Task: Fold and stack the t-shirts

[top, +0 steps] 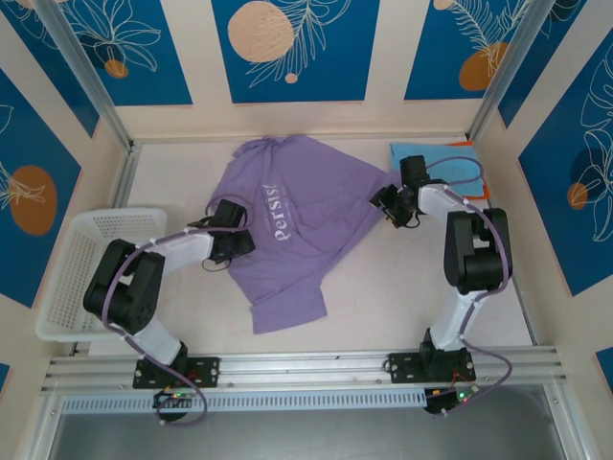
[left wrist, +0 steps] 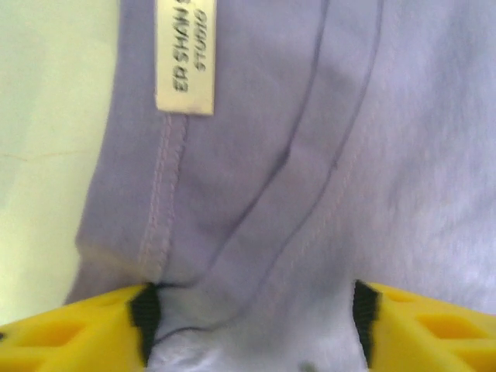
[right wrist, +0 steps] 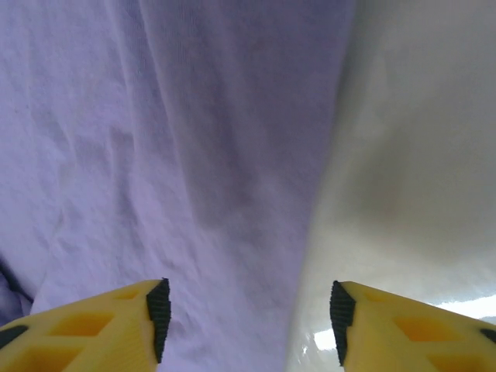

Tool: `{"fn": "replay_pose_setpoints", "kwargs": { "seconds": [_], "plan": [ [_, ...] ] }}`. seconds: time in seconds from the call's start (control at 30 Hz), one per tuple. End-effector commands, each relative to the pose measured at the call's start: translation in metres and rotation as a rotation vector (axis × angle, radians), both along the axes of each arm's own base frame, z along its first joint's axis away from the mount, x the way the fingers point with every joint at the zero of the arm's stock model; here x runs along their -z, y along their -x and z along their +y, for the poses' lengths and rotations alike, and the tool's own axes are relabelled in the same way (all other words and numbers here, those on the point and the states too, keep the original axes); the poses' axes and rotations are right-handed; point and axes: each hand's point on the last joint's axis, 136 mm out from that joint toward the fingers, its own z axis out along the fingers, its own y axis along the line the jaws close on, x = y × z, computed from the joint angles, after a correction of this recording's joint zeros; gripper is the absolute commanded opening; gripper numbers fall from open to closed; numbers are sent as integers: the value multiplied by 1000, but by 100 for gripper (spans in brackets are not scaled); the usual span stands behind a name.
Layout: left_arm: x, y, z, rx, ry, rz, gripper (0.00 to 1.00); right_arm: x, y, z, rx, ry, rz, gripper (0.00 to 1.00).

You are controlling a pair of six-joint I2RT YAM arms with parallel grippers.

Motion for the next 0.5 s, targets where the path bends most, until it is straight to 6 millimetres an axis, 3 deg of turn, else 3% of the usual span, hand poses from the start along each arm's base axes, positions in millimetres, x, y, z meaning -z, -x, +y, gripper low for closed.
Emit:
{"fn": "replay_pose_setpoints", "kwargs": {
  "seconds": [0.0,0.13,0.27,0.4,0.47],
  "plan": [
    [21,4,3,-3,30,58,44,4,-6,10,-34,-20,21,49],
    [28,7,25,-64,20,74,23,17,-6,12,-43,8,79,25],
    [27,5,42,-108,30,77,1,19,1,15,-48,9,88,10],
    [18,5,60,-141,-22,68,0,12,26,27,-68,15,87,0],
    [16,4,68,-158,-40,73,0,10,45,34,-65,6,99,0]
  ]
}}
